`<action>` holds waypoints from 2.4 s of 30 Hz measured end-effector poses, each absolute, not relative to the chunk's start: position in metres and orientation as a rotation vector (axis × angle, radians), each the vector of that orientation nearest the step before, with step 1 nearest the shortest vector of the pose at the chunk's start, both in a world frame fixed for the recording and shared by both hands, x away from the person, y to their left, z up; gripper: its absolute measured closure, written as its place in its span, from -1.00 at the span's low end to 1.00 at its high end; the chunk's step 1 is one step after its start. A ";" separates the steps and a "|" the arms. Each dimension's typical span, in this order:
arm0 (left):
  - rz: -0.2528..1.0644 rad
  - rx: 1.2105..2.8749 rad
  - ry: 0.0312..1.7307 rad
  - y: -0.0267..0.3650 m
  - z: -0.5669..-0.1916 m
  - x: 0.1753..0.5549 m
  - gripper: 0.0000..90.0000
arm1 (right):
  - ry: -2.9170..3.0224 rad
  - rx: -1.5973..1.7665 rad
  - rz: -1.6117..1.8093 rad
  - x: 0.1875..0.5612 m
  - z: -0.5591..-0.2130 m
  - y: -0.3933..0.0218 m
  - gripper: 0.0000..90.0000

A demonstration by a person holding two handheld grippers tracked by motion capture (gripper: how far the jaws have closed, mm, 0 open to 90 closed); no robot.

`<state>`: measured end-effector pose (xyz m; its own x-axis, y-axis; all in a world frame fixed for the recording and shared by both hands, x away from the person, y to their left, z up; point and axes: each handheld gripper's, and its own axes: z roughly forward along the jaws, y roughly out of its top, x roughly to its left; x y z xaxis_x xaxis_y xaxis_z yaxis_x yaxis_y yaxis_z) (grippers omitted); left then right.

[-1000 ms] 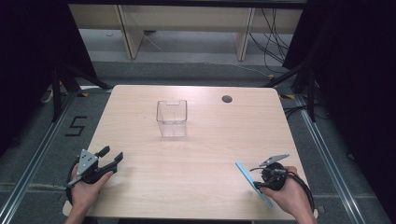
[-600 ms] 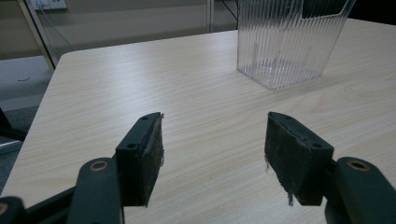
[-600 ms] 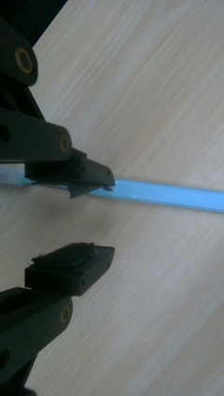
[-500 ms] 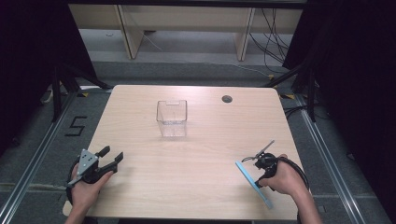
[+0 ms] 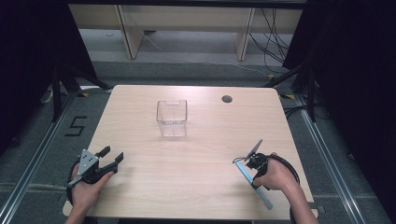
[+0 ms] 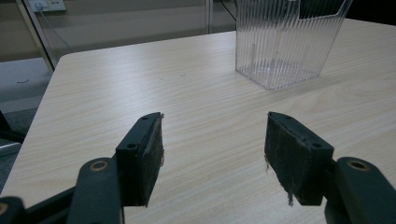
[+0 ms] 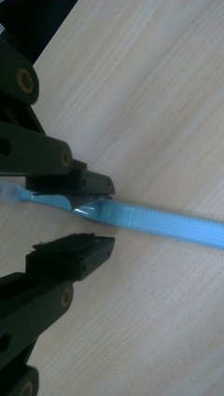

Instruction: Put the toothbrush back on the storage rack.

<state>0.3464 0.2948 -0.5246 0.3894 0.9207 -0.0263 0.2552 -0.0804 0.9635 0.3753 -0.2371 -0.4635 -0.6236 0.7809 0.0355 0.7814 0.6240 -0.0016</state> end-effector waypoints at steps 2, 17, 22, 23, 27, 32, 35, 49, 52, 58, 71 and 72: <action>0.785 1.586 1.074 0.295 -0.525 0.346 -0.19 | -2.804 -1.359 -0.001 0.377 -0.466 -0.235 0.54; 0.781 1.584 1.068 0.293 -0.525 0.346 -0.18 | -2.809 -1.369 0.003 0.383 -0.469 -0.228 0.61; 0.782 1.600 1.066 0.293 -0.524 0.345 -0.18 | -2.820 -1.318 0.003 0.384 -0.473 -0.231 0.64; 0.782 1.598 1.067 0.293 -0.524 0.345 -0.18 | -2.827 -1.319 0.003 0.384 -0.473 -0.231 0.65; 0.781 1.594 1.063 0.293 -0.524 0.345 -0.18 | -2.795 -1.373 0.019 0.382 -0.474 -0.227 0.67; 0.779 1.589 1.061 0.292 -0.525 0.345 -0.18 | -2.822 -1.344 0.013 0.383 -0.474 -0.228 0.73; 0.779 1.590 1.060 0.292 -0.525 0.345 -0.18 | -2.832 -1.334 0.011 0.383 -0.474 -0.228 0.75; 0.749 1.644 1.003 0.286 -0.521 0.343 -0.19 | -2.949 -1.147 0.016 0.380 -0.470 -0.230 0.76; 0.722 1.650 0.962 0.279 -0.517 0.343 -0.18 | -3.005 -1.011 -0.054 0.380 -0.469 -0.231 0.75; 0.583 1.719 0.839 0.263 -0.507 0.340 -0.18 | -3.017 -0.917 -0.117 0.372 -0.462 -0.221 0.76; 0.366 1.897 0.499 0.212 -0.496 0.340 -0.19 | -3.112 -0.709 -0.172 0.370 -0.449 -0.200 0.76; 0.358 1.906 0.482 0.209 -0.495 0.341 -0.20 | -3.105 -0.722 -0.161 0.369 -0.448 -0.198 0.76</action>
<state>0.3409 0.2088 -0.4953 0.8722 0.4886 0.0221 0.1625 -0.3321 0.9291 0.3695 -0.1979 -0.4485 -0.8965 0.4423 -0.0257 0.4372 0.8927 0.1093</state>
